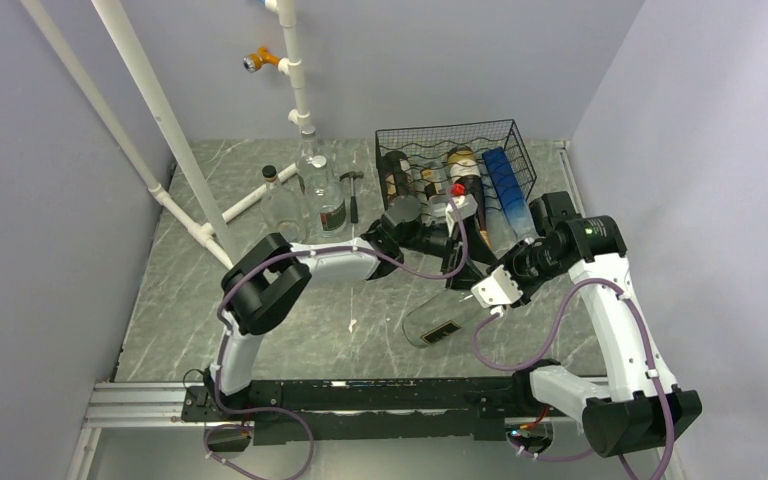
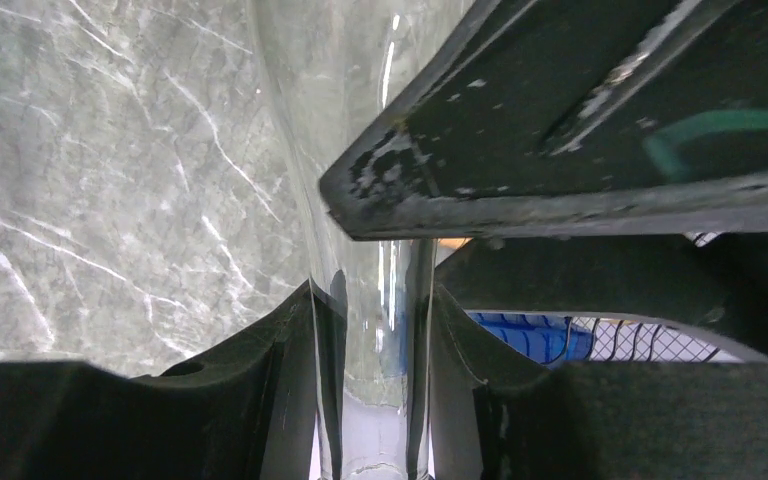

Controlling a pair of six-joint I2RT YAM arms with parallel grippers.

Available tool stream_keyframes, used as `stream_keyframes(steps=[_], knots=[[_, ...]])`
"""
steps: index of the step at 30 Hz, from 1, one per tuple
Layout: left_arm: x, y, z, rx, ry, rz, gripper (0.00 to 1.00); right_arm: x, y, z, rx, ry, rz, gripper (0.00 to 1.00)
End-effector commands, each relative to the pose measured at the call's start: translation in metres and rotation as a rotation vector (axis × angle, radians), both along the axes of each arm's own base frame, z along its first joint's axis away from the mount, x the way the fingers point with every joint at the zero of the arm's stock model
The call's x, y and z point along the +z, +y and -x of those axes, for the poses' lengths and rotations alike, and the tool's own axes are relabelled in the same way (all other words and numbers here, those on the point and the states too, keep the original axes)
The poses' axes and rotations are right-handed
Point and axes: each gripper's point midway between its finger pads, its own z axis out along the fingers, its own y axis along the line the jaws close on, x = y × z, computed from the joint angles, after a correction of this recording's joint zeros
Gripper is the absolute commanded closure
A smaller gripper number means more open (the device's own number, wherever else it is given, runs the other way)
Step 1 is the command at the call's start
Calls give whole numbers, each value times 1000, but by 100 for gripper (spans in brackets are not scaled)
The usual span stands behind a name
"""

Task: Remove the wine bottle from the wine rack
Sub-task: Pick up the wine bottle from the center of the board.

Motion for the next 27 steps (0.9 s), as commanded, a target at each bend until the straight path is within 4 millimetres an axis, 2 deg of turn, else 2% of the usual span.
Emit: stream_keyframes(steps=[1, 9, 13, 19, 22, 24, 26, 27], knots=[[-5, -10, 12, -89, 37, -22, 1, 27, 27, -10, 106, -109, -126, 100], [-12, -23, 15, -133, 83, -84, 1, 30, 26, -21, 94, -130, -107, 100], [-16, -24, 16, -155, 101, -98, 13, 32, 25, -25, 87, -142, -101, 100], [-19, -24, 19, -190, 124, -98, 24, 32, 24, -30, 77, -154, -87, 100], [-18, -25, 20, -207, 130, -97, 34, 31, 23, -31, 73, -153, -85, 100], [-17, -25, 21, -219, 132, -95, 46, 30, 24, -31, 76, -152, -86, 100], [-15, -26, 21, -223, 133, -93, 68, 30, 24, -30, 77, -151, -87, 100], [-14, -27, 20, -223, 133, -92, 82, 29, 25, -30, 78, -149, -88, 100]])
